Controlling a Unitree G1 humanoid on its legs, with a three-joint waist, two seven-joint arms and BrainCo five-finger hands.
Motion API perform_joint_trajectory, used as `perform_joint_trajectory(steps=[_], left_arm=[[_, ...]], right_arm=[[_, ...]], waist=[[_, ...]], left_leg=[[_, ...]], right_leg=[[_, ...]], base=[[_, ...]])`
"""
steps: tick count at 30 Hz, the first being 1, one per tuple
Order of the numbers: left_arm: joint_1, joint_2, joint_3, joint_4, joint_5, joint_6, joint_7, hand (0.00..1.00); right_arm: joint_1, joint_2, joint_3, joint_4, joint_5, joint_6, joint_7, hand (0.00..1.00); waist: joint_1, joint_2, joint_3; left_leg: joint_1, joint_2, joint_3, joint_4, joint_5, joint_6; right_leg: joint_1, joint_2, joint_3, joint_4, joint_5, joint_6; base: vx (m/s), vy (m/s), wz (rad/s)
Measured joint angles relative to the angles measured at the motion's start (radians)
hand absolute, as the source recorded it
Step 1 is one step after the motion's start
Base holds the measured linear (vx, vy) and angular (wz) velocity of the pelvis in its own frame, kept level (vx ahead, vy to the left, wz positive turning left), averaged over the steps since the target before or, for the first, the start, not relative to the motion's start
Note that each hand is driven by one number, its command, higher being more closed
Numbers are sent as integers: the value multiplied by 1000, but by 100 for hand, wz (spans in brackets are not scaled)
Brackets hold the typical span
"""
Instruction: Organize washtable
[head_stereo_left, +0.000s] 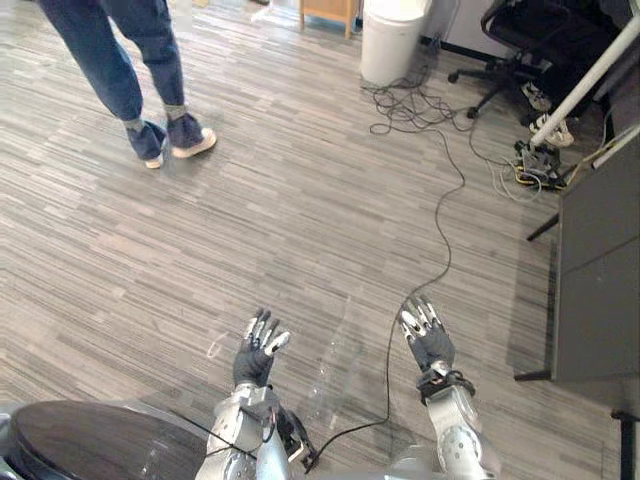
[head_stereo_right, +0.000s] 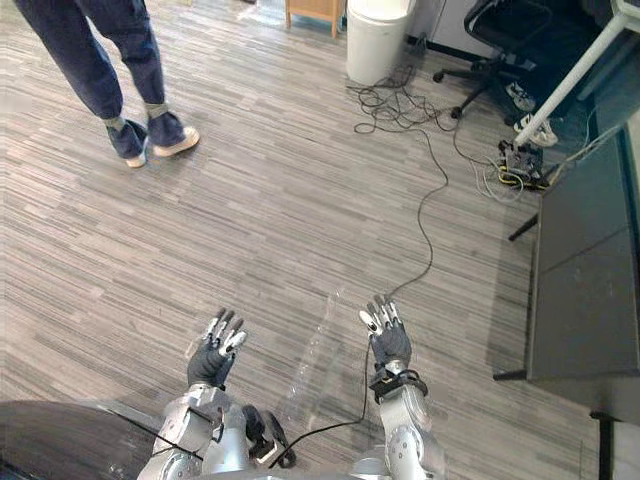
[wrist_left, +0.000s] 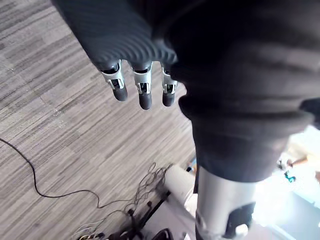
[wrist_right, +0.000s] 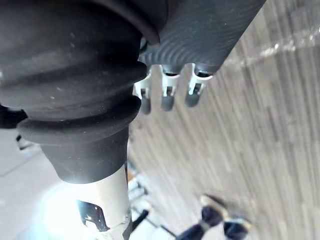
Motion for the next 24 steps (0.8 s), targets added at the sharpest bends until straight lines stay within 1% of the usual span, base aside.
perform_joint_trajectory(steps=[1,2,3,4,5,6,7,8,9,10,11,12,13,14,15,16,17,18,19,20,21,22,23,24], left_arm=[[-3,4,-8,3,0,-1,0,0],[-14,12,-29,12,0,0,-1,0],[-20,12,-39,20,0,0,-3,0],[-35,11,-56,38,0,0,-4,0],[-60,11,-65,58,1,1,-9,0],[-77,10,-66,70,2,1,-9,0],[-110,9,-71,98,3,2,-9,0],[-126,13,-79,113,10,3,-10,0],[-137,-4,-86,138,20,4,-11,0],[-143,-19,-90,150,21,5,-12,0],[-171,-29,-97,169,23,7,-13,0],[-189,-27,-100,187,22,7,-13,0],[-198,-30,-105,204,22,7,-13,0],[-179,-36,-113,206,21,2,-24,0],[-172,-41,-124,206,20,0,-32,0],[-154,-38,-142,203,20,-4,-36,0],[-135,-41,-146,205,19,-5,-37,0],[-120,-40,-152,205,19,-4,-38,0],[-117,-39,-152,206,20,-2,-37,0],[-110,-35,-157,205,20,-1,-32,0],[-106,-35,-165,204,19,-1,-31,0],[-103,-35,-172,204,19,-1,-31,0],[-99,-38,-183,198,17,-1,-31,0],[-94,-40,-185,194,17,-1,-32,0]], right_arm=[[9,-1,-3,-4,5,-1,0,0],[24,-2,-12,-8,12,-2,1,0],[35,-3,-19,-10,12,-2,1,0],[58,-6,-31,-17,12,-2,1,0],[78,-3,-46,-19,12,-2,1,0],[87,-4,-56,-19,13,-2,0,0],[98,-4,-77,-20,14,-3,-1,0],[117,-2,-94,-32,15,-6,-1,0],[135,-13,-111,-36,15,-13,-1,0],[130,-30,-112,-35,14,-15,-3,0],[109,-41,-109,-44,13,-16,-3,0],[109,-34,-107,-46,13,-17,-2,0],[116,-28,-105,-54,13,-17,-2,0],[132,-30,-95,-73,12,-17,-1,0],[142,-32,-92,-87,12,-18,0,0],[152,-31,-93,-108,12,-21,0,0],[150,-33,-88,-113,14,-23,-1,0],[127,-33,-88,-116,14,-27,-1,0],[117,-30,-87,-117,14,-31,-2,0],[98,-22,-85,-117,22,-42,-8,0],[95,-14,-80,-119,26,-53,-11,0],[95,-14,-74,-121,32,-63,-14,0],[94,-19,-68,-123,36,-77,-21,0],[94,-19,-64,-124,43,-83,-21,0]], waist=[[-7,9,-4],[-32,33,-4],[-43,49,-6],[-66,73,-5],[-87,78,-5],[-100,74,-5],[-128,63,-7],[-161,17,-16],[-184,37,-19],[-182,69,-27],[-182,88,-24],[-184,86,-24],[-188,87,-24],[-188,96,-26],[-192,104,-35],[-187,114,-40],[-171,119,-40],[-165,124,-42],[-161,119,-38],[-146,91,-22],[-136,75,-18],[-130,69,-18],[-127,63,-17],[-127,57,-15]], left_leg=[[39,-13,10,-51,13,-3],[112,-32,21,-151,45,-24],[148,-38,28,-203,61,-34],[205,-46,37,-275,88,-49],[246,-52,39,-312,98,-55],[264,-54,39,-324,98,-55],[303,-73,37,-345,102,-66],[358,-119,27,-368,117,-110],[400,-121,26,-383,125,-153],[402,-103,41,-375,131,-161],[392,-92,29,-347,156,-151],[393,-94,27,-344,157,-153],[401,-87,16,-329,232,-150],[412,-43,37,-211,314,-146],[396,-6,33,-121,350,-159],[346,60,28,82,478,-150],[288,105,-1,241,537,-150],[168,149,-67,464,522,-155],[119,166,-89,544,506,-138],[61,200,-80,632,444,-51],[32,215,-66,633,411,-16],[7,219,-64,622,383,-9],[-39,218,-68,569,335,6],[-76,204,-82,503,305,21]], right_leg=[[-32,22,-34,11,-37,-8],[-92,75,-105,-11,-93,-23],[-123,108,-145,-46,-109,-27],[-170,169,-225,-159,-109,-35],[-209,238,-296,-342,-74,-45],[-218,273,-321,-468,-29,-55],[-229,331,-359,-737,97,-63],[-227,338,-368,-886,215,-109],[-205,341,-354,-887,371,-226],[-213,356,-363,-864,382,-270],[-232,367,-315,-785,303,-256],[-229,364,-295,-756,271,-249],[-191,365,-276,-698,205,-228],[-141,376,-267,-662,157,-218],[-116,387,-263,-658,137,-197],[-66,412,-227,-671,106,-176],[-32,442,-178,-705,98,-180],[4,472,-135,-746,99,-182],[27,485,-111,-766,103,-189],[99,505,-34,-812,106,-195],[139,506,8,-829,109,-190],[159,506,39,-836,111,-186],[197,507,100,-857,111,-183],[219,507,154,-871,109,-176]], base=[[351,176,-14],[381,159,-6],[490,183,-3],[612,181,2],[548,112,6],[623,41,25],[671,6,52],[771,22,64],[621,45,30],[584,57,-43],[544,46,-67],[581,11,-65],[501,-24,-48],[390,-49,-42],[408,-43,-55],[341,-22,-76],[435,6,-122],[431,32,-117],[514,50,-140],[486,62,-135],[381,65,-142],[374,81,-130],[307,84,-129],[379,125,-156]])
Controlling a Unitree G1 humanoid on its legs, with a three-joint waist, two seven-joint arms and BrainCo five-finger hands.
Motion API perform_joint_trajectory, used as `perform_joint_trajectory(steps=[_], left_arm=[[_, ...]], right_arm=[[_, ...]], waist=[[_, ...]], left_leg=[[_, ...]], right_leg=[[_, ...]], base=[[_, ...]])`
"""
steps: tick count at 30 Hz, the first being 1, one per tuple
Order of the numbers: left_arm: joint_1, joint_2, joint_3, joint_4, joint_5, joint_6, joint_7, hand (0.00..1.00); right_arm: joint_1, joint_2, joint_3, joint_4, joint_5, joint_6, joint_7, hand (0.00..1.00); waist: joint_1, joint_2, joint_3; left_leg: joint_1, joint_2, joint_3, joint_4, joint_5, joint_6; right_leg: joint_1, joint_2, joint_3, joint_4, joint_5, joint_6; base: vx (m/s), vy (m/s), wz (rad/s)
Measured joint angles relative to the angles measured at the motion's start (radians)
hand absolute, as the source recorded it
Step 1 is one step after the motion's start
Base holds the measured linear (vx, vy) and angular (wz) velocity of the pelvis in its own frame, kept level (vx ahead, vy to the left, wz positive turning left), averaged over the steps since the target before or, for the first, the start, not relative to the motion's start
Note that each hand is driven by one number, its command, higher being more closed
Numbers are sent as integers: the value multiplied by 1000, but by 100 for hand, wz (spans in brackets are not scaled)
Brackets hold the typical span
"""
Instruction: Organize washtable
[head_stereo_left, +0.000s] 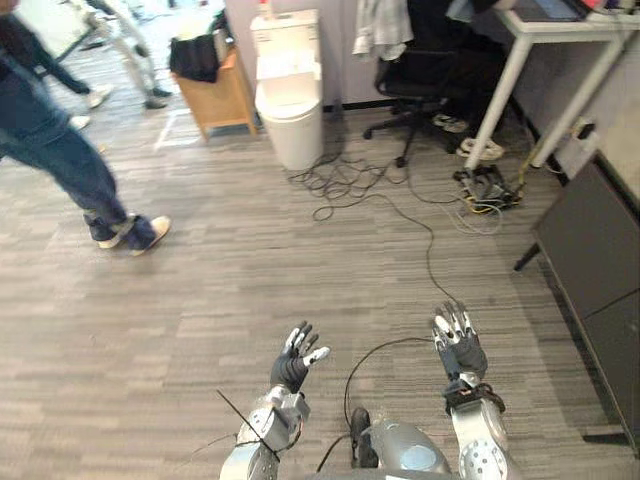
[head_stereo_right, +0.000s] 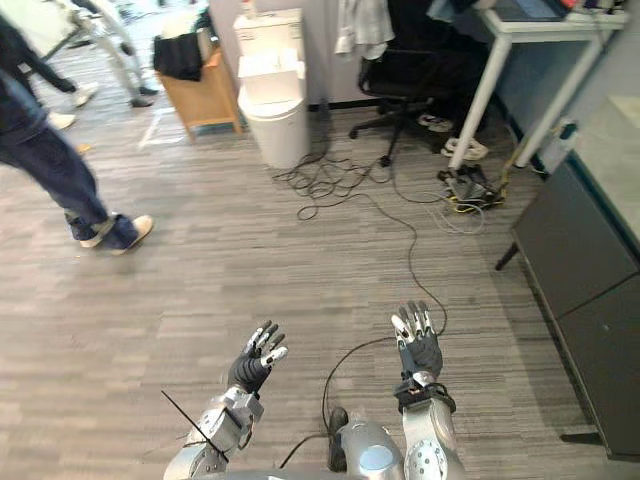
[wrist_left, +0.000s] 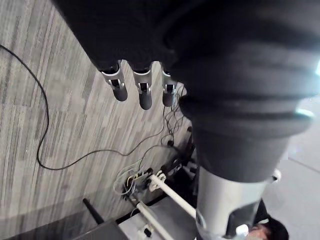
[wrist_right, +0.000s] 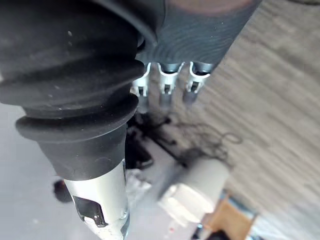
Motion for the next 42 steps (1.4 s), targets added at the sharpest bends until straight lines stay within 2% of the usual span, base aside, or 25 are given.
perform_joint_trajectory(steps=[1,3,4,7,8,10,11,12,13,14,15,17,18,19,20,21,23,27,33,35,36,38,39,40,42], left_arm=[[6,-2,-5,-5,0,0,0,0],[20,-9,-5,-18,1,1,-2,0],[25,-10,-5,-30,2,2,-3,0],[54,-13,6,-98,3,3,-23,0],[54,-13,7,-107,3,3,-24,0],[48,-25,15,-118,3,2,-26,0],[50,-25,20,-122,3,2,-26,0],[50,-11,27,-121,3,2,-26,0],[52,3,38,-122,3,3,-32,0],[46,6,43,-125,2,3,-37,0],[40,8,43,-131,2,2,-38,0],[28,15,47,-157,2,2,-38,0],[22,15,53,-161,1,2,-37,0],[18,14,63,-166,-2,1,-29,0],[18,14,69,-172,-3,1,-22,0],[15,13,85,-176,-7,1,-16,0],[11,10,93,-179,-13,0,-13,0],[19,-37,91,-180,-15,1,-17,0],[19,-73,85,-180,-17,2,-20,0],[7,-75,81,-181,-17,3,-19,0],[1,-74,81,-181,-17,3,-19,0],[4,-66,75,-184,-16,3,-19,0],[8,-49,72,-184,-16,3,-18,0],[8,-28,73,-185,-16,3,-18,0],[-1,-3,74,-187,-15,2,-17,0]], right_arm=[[1,1,5,-2,1,-4,0,0],[21,1,10,-14,9,-6,2,0],[34,0,9,-25,10,-7,2,0],[72,-8,4,-25,12,-7,2,0],[80,-12,0,-23,12,-7,2,0],[106,-26,-25,-8,12,-5,4,0],[105,-24,-43,36,12,0,3,0],[103,-13,-44,61,13,6,3,0],[117,-1,-38,63,12,19,6,0],[120,9,-37,64,13,20,6,0],[115,13,-35,63,13,20,5,0],[58,16,-4,75,20,22,5,0],[30,16,17,93,24,21,5,0],[6,15,59,122,31,21,6,0],[1,14,82,134,33,23,6,0],[-12,12,122,140,38,26,12,0],[-5,12,128,140,36,35,25,0],[30,3,115,144,34,55,25,0],[5,-16,77,144,7,58,22,0],[7,-14,46,141,6,58,21,0],[7,-15,40,138,5,58,21,0],[13,-15,31,127,5,55,20,0],[19,-11,20,129,5,56,19,0],[20,-3,20,129,5,56,19,0],[12,5,13,128,8,54,20,0]], waist=[[6,1,-1],[28,-4,-3],[27,-6,-2],[26,-16,-4],[24,-15,-5],[24,11,-20],[29,-1,-27],[26,-10,-30],[24,-42,-47],[25,-55,-55],[25,-58,-58],[38,-50,-57],[56,-50,-57],[76,-49,-57],[87,-49,-57],[105,-39,-57],[109,-35,-63],[111,4,-61],[132,7,-61],[129,13,-46],[127,14,-41],[113,15,-17],[102,31,-4],[99,24,-4],[100,28,2]], left_leg=[[-28,-13,-30,-84,-26,6],[-72,-51,-138,-289,-51,-19],[-94,-79,-242,-417,-54,-35],[-111,-85,-422,-655,-11,-104],[-114,-83,-456,-691,-4,-115],[-96,-80,-539,-827,11,-136],[-79,-87,-528,-784,88,-252],[-83,-101,-494,-744,61,-240],[-85,-124,-429,-685,13,-211],[-89,-136,-363,-642,-13,-194],[-92,-136,-329,-628,-26,-181],[-77,-129,-189,-635,-54,-148],[-53,-128,-123,-660,-56,-139],[-8,-131,-40,-690,-61,-127],[15,-137,-9,-703,-64,-123],[54,-151,42,-731,-67,-117],[77,-174,84,-748,-67,-117],[124,-191,83,-795,-68,-118],[144,-208,36,-847,-71,-125],[164,-223,-6,-848,-87,-117],[171,-228,-16,-848,-95,-116],[207,-254,-62,-849,-126,-90],[219,-256,-82,-846,-146,-76],[230,-254,-98,-844,-156,-75],[240,-248,-113,-844,-170,-81]], right_leg=[[18,-2,57,-10,-1,8],[31,-4,173,-6,-17,32],[43,-6,254,0,-33,46],[42,-23,472,58,-97,102],[42,-26,505,66,-111,116],[26,-31,593,98,-160,171],[23,-44,645,108,-183,203],[19,-68,651,109,-182,205],[4,-108,661,109,-156,246],[-23,-144,662,97,-128,291],[-42,-159,659,92,-106,310],[-115,-189,576,46,15,335],[-136,-204,468,36,56,335],[-165,-223,244,46,69,324],[-165,-231,126,51,67,319],[-144,-245,-132,44,67,279],[-105,-242,-262,-25,77,261],[-49,-230,-242,-98,96,285],[-34,-237,-263,-97,92,290],[-74,-287,-275,82,25,303],[-100,-304,-273,167,5,298],[-212,-389,-253,491,-4,262],[-256,-396,-214,585,-35,246],[-295,-383,-189,633,-72,255],[-376,-344,-189,591,-104,253]], base=[[359,171,-181],[354,223,-186],[361,312,-200],[364,424,-205],[385,564,-177],[290,532,-168],[238,566,-161],[250,681,-167],[163,542,-134],[150,515,-134],[97,443,-151],[16,321,-175],[-20,276,-198],[-6,242,-184],[31,206,-191],[36,124,-138],[29,64,-89],[31,1,-10],[0,8,9],[12,127,48],[16,134,49],[45,114,54],[136,83,58],[199,33,55],[337,-27,43]])
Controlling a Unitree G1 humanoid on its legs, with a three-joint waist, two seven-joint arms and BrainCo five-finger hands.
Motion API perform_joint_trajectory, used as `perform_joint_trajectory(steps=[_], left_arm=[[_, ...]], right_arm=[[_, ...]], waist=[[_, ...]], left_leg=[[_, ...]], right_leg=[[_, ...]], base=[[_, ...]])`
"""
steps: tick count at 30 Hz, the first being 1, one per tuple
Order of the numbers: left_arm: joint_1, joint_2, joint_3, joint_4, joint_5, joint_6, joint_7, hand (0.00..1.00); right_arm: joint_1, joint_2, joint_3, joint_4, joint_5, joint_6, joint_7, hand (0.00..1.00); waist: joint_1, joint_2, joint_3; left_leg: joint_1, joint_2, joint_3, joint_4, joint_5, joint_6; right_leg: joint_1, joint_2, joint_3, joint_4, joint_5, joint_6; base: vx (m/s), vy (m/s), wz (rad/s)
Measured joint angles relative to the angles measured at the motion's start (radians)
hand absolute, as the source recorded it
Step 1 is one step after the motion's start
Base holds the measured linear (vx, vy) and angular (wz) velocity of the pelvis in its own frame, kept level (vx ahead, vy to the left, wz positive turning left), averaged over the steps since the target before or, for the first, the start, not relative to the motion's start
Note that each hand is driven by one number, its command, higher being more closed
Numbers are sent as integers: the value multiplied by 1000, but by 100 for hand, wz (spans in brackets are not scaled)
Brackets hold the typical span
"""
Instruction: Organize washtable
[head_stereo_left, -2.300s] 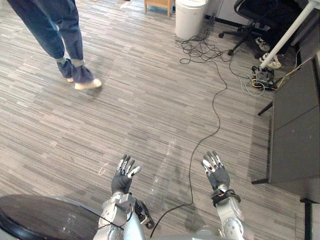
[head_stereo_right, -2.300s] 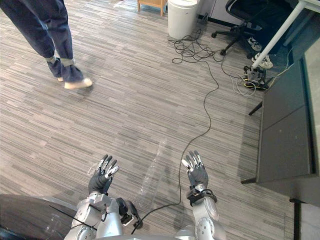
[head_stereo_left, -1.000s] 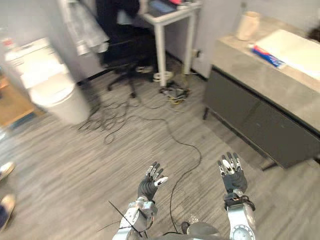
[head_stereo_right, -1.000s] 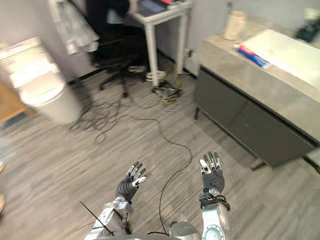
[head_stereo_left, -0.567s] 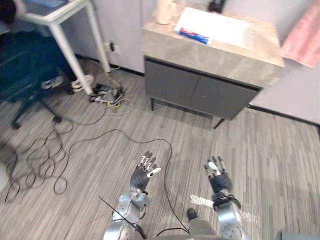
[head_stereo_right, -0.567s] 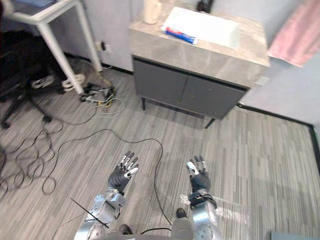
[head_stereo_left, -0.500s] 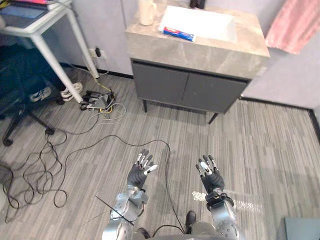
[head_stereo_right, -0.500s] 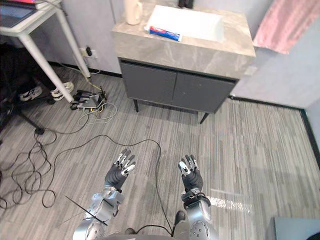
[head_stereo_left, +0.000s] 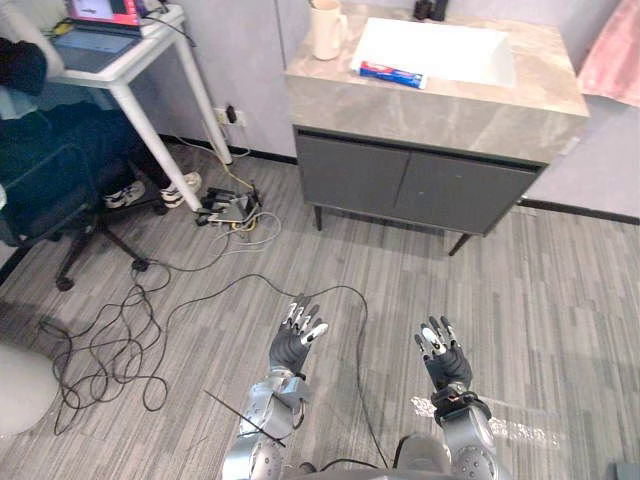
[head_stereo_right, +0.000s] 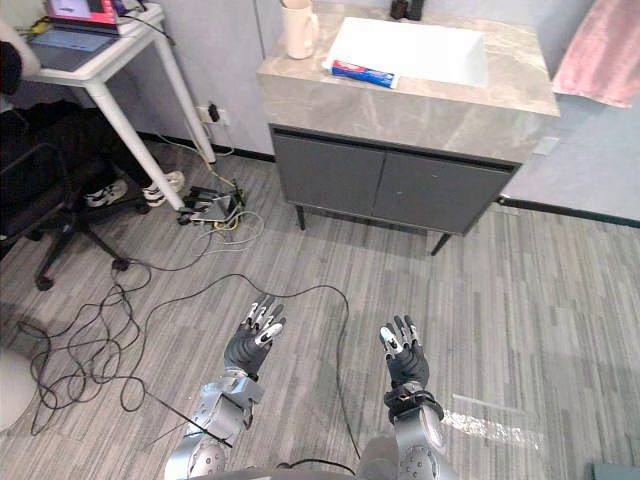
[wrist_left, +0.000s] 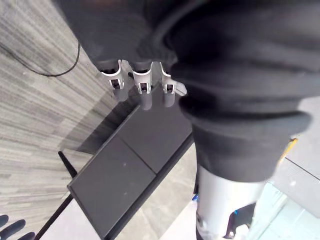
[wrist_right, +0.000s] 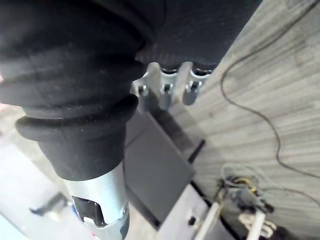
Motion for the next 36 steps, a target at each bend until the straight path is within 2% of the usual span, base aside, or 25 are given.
perform_joint_trajectory(steps=[2,3,4,5,6,7,8,10,11,12,13,14,15,16,17,19,20,21,22,24,25,26,27,34,36], left_arm=[[-10,1,-18,7,0,0,1,0],[-21,1,-33,15,0,0,0,0],[-30,-1,-41,23,1,0,-1,0],[-29,-2,-40,23,8,-1,-1,0],[-31,-2,-40,26,14,-2,-1,0],[-51,-32,-41,72,18,0,1,0],[-69,-45,-47,81,20,-1,-2,0],[-96,-49,-53,94,20,-1,-2,0],[-99,-56,-51,95,19,-3,-3,0],[-95,-61,-51,97,18,-3,-2,0],[-85,-64,-52,97,16,-7,-4,0],[-85,-66,-52,99,15,-8,-4,0],[-84,-68,-48,100,15,-8,-3,0],[-81,-71,-39,100,14,-8,-2,0],[-73,-77,-19,99,12,-9,-1,0],[-50,-79,12,99,4,-9,-1,0],[-35,-80,34,98,-2,-8,1,0],[-21,-82,45,97,-2,-8,1,0],[-6,-83,59,93,-2,-8,1,0],[24,-85,64,62,-2,-7,1,0],[48,-91,67,34,-2,-8,1,0],[40,-81,80,37,-1,-7,1,0],[60,-21,130,12,-1,-10,0,0],[92,-45,124,-25,19,-10,-3,0],[91,-57,124,-25,30,-17,0,0]], right_arm=[[-14,-5,-16,-2,0,0,0,0],[-21,-12,-20,-5,0,-2,-1,0],[-27,-20,-16,-6,0,-2,-1,0],[-31,-20,-13,-7,-1,-2,-1,0],[-31,-22,-11,-9,-3,-2,-1,0],[-49,-51,-10,-4,-12,0,-2,0],[-74,-63,-18,-14,-12,-1,0,0],[-73,-63,-28,-26,-12,-3,0,0],[-68,-65,-28,-30,-12,-3,1,0],[-55,-68,-28,-35,-10,-3,1,0],[-42,-69,-24,-50,-7,-5,2,0],[-43,-73,-24,-51,-4,-11,2,0],[-46,-81,-27,-52,3,-21,2,0],[-41,-81,-35,-52,3,-24,1,0],[-42,-82,-36,-52,3,-24,1,0],[-45,-82,-36,-64,10,-29,0,0],[-47,-81,-36,-76,15,-33,0,0],[-47,-79,-37,-80,18,-34,0,0],[-43,-79,-39,-89,22,-40,0,0],[-31,-79,-52,-90,30,-42,0,0],[-1,-84,-60,-107,38,-43,0,0],[26,-56,-70,-94,41,-39,-2,0],[84,18,-67,-95,40,-34,2,0],[103,19,-113,-94,32,-41,0,0],[106,21,-128,-81,4,-45,-7,0]], waist=[[-1,25,16],[-6,28,21],[-16,40,35],[-25,14,29],[-28,6,32],[-18,74,38],[-18,82,42],[-21,77,42],[-22,67,42],[-21,58,44],[-17,45,50],[-15,48,51],[-5,57,47],[9,37,59],[16,35,60],[37,21,63],[47,22,63],[51,20,63],[55,17,63],[55,27,58],[55,59,39],[37,13,25],[34,-44,12],[22,-26,0],[8,-19,-5]], left_leg=[[33,21,-12,-22,1,-29],[59,35,-17,-38,5,-45],[98,42,-20,-55,9,-77],[152,36,-21,-72,4,-117],[179,31,-23,-75,0,-135],[213,78,-3,-88,19,-183],[220,91,-11,-90,101,-225],[216,95,-40,-30,205,-218],[200,106,-49,56,276,-197],[156,133,-53,213,395,-155],[69,174,-71,439,424,-123],[22,194,-78,559,409,-116],[-72,216,-90,734,344,-104],[-129,218,-73,805,274,-74],[-160,214,-50,812,224,-48],[-220,191,-36,756,147,-30],[-247,169,-49,666,115,-29],[-258,156,-58,606,108,-27],[-270,122,-94,464,109,-30],[-266,75,-150,186,153,-62],[-273,83,-184,33,317,-73],[-256,43,-166,37,294,-61],[-226,6,-116,-7,278,-36],[-166,10,-72,-105,291,-40],[-154,10,-72,-137,305,-40]], right_leg=[[-48,70,2,-179,15,-7],[-57,107,-1,-303,63,-13],[-62,137,-2,-468,157,-16],[-67,152,-3,-565,254,-52],[-68,154,7,-575,338,-94],[-72,199,12,-516,367,-85],[-98,198,20,-427,297,-98],[-100,182,5,-322,222,-129],[-75,180,-8,-289,185,-155],[-1,180,-13,-315,144,-146],[102,188,-4,-408,108,-92],[139,198,-6,-447,104,-86],[203,213,1,-499,105,-88],[267,222,22,-544,105,-88],[308,224,45,-570,105,-88],[360,222,106,-601,105,-88],[385,214,145,-610,105,-88],[395,205,160,-611,105,-88],[412,184,180,-609,105,-88],[426,158,206,-602,96,-73],[429,167,226,-592,55,-5],[428,116,249,-593,31,36],[412,82,256,-602,64,43],[416,93,272,-640,113,96],[416,98,268,-646,129,105]], base=[[407,-74,33],[512,-116,43],[680,-177,52],[610,-186,46],[613,-188,7],[609,-190,-17],[604,-213,-19],[546,-274,8],[597,-353,7],[581,-297,3],[574,-250,-2],[514,-159,-16],[472,-122,-32],[536,-113,-44],[524,-48,-48],[411,31,-72],[308,88,-86],[347,151,-94],[355,259,-89],[329,327,-82],[270,337,-44],[414,439,-62],[347,333,-51],[75,25,-26],[9,-4,-2]])
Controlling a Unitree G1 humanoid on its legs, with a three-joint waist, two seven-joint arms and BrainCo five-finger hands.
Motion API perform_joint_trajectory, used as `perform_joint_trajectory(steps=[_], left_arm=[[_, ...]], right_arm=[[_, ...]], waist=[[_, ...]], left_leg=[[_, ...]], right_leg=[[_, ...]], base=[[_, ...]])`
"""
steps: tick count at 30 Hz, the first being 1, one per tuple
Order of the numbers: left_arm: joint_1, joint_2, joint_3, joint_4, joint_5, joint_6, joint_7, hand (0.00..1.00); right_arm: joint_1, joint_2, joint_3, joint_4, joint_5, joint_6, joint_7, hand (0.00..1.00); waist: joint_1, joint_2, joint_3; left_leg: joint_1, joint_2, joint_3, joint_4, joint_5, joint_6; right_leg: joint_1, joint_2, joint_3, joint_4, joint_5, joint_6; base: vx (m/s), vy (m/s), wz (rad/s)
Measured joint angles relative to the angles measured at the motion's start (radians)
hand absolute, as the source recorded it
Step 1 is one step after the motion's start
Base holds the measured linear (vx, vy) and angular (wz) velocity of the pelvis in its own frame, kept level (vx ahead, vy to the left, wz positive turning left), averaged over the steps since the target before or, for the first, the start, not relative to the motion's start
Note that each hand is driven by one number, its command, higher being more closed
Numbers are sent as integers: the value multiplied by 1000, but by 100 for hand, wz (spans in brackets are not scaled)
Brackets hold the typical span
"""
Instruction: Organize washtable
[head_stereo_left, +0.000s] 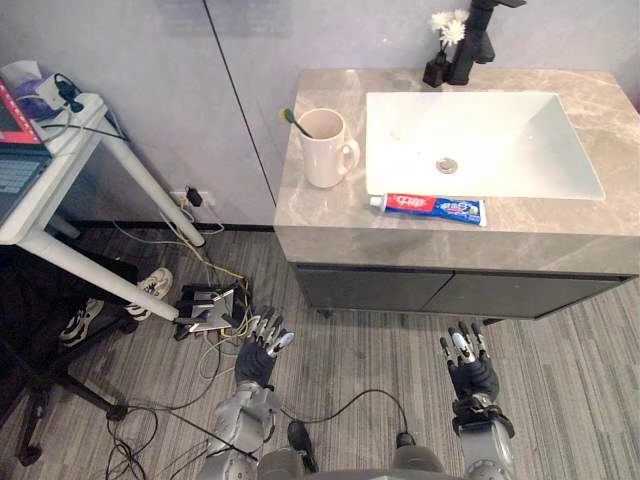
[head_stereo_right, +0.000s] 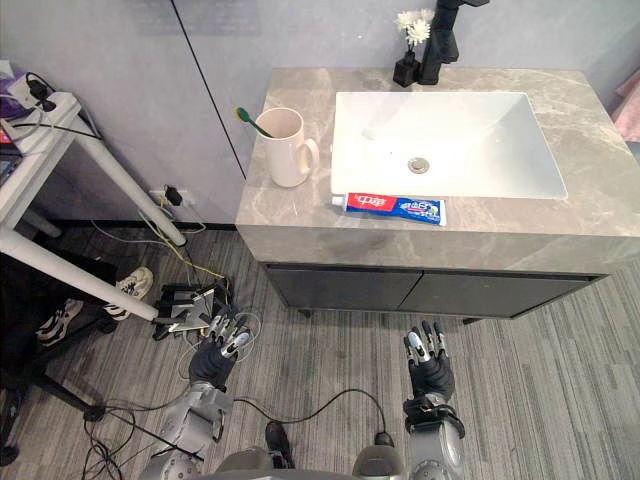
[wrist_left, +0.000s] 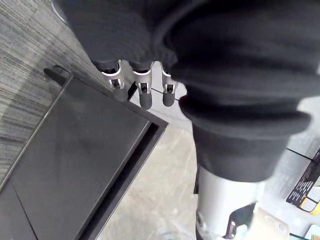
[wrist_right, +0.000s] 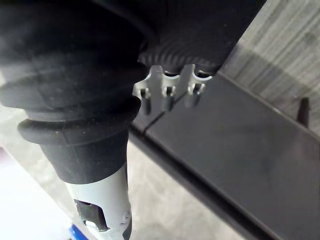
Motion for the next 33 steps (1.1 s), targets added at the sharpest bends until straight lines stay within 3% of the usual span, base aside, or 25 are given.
perform_joint_trajectory(steps=[5,9,13,16,17,19,25,30,33], left_arm=[[-7,20,-22,56,26,-25,-1,0],[-4,34,-33,167,27,-27,1,0],[-2,35,-39,223,27,-26,-1,0],[0,37,-41,246,29,-26,-4,0],[-5,62,-50,282,58,-27,-3,0],[-5,62,-50,282,58,-27,-3,0],[-4,62,-40,282,65,-27,-1,0],[-3,59,-20,280,70,-27,26,0],[-3,40,32,274,83,-26,46,0]], right_arm=[[4,-2,-31,84,-104,-34,-17,0],[-6,-2,-37,205,-204,-33,-57,0],[-16,-3,-35,235,-212,-33,-55,0],[-19,-3,-32,242,-223,-33,-51,0],[-71,-19,-27,349,-242,-31,-53,0],[-71,-20,-27,349,-242,-31,-53,0],[-60,-21,-24,349,-242,-31,-53,0],[-51,-27,-35,348,-242,-25,-55,0],[-72,-37,-96,326,-264,-2,-59,0]], waist=[[0,1,-11],[3,7,-19],[2,10,-22],[4,3,-30],[1,-16,-76],[1,-14,-76],[10,-16,-76],[57,-24,-72],[69,-31,-73]], left_leg=[[23,-8,15,-42,23,6],[35,-7,25,-76,47,6],[42,-11,41,-95,69,5],[41,-15,57,-104,77,2],[41,14,-1,-105,83,-23],[43,17,-1,-105,83,-23],[45,17,-19,-105,84,-23],[76,35,-9,-101,86,-27],[77,49,4,-98,91,-34]], right_leg=[[-2,0,-7,-7,20,-23],[-16,8,-18,-9,32,-40],[-30,13,-15,-10,31,-41],[-33,10,-16,-29,12,-66],[-8,44,-23,-45,-21,-47],[-9,46,-23,-45,-15,-63],[9,43,-51,-64,-7,-49],[58,47,-86,-96,4,-30],[59,52,-128,-111,14,-9]], base=[[2,10,-5],[-33,-15,-8],[-89,-21,-18],[-118,-29,-18],[-50,-7,-6],[-43,6,-1],[-73,9,8],[-25,-13,3],[-12,-41,-15]])
